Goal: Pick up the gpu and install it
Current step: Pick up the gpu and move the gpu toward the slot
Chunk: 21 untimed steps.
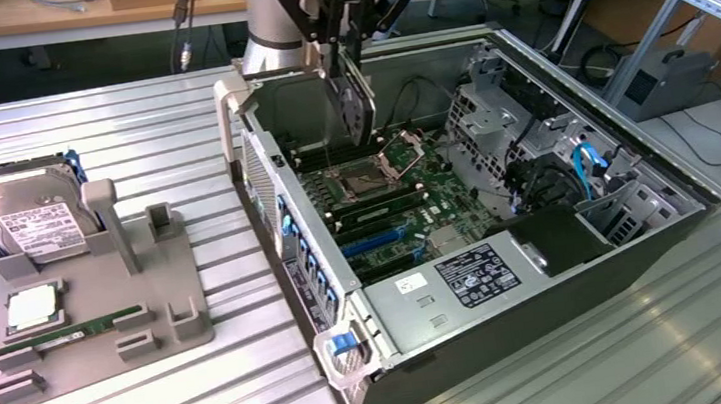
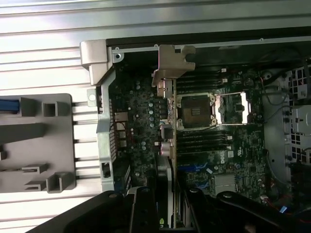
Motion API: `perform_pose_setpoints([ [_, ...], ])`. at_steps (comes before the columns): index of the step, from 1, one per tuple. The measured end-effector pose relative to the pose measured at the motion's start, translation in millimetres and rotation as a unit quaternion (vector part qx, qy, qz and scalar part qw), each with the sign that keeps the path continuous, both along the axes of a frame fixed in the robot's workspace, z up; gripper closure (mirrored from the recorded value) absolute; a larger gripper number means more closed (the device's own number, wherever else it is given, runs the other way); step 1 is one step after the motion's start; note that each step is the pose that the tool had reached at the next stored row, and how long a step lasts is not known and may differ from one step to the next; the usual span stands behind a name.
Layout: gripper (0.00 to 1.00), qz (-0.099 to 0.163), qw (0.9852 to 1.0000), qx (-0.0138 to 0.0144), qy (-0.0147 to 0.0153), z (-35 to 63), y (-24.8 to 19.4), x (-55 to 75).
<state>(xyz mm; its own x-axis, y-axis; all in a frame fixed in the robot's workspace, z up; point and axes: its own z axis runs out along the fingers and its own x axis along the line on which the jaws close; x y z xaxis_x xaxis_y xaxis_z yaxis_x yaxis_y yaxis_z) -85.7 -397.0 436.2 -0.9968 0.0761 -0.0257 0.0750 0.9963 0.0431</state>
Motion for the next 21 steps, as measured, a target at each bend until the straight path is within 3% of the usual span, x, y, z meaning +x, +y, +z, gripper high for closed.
perform_pose_setpoints([
  [5, 0.73, 0.000, 1.0000, 0.0000, 0.0000, 0.0, 0.1, 6.7],
  [9, 0.73, 0.000, 1.0000, 0.0000, 0.0001, -0.3, 0.0, 19.5],
  [21, 0.73, 0.000, 1.0000, 0.0000, 0.0010, -4.5, 0.0, 78.1],
])
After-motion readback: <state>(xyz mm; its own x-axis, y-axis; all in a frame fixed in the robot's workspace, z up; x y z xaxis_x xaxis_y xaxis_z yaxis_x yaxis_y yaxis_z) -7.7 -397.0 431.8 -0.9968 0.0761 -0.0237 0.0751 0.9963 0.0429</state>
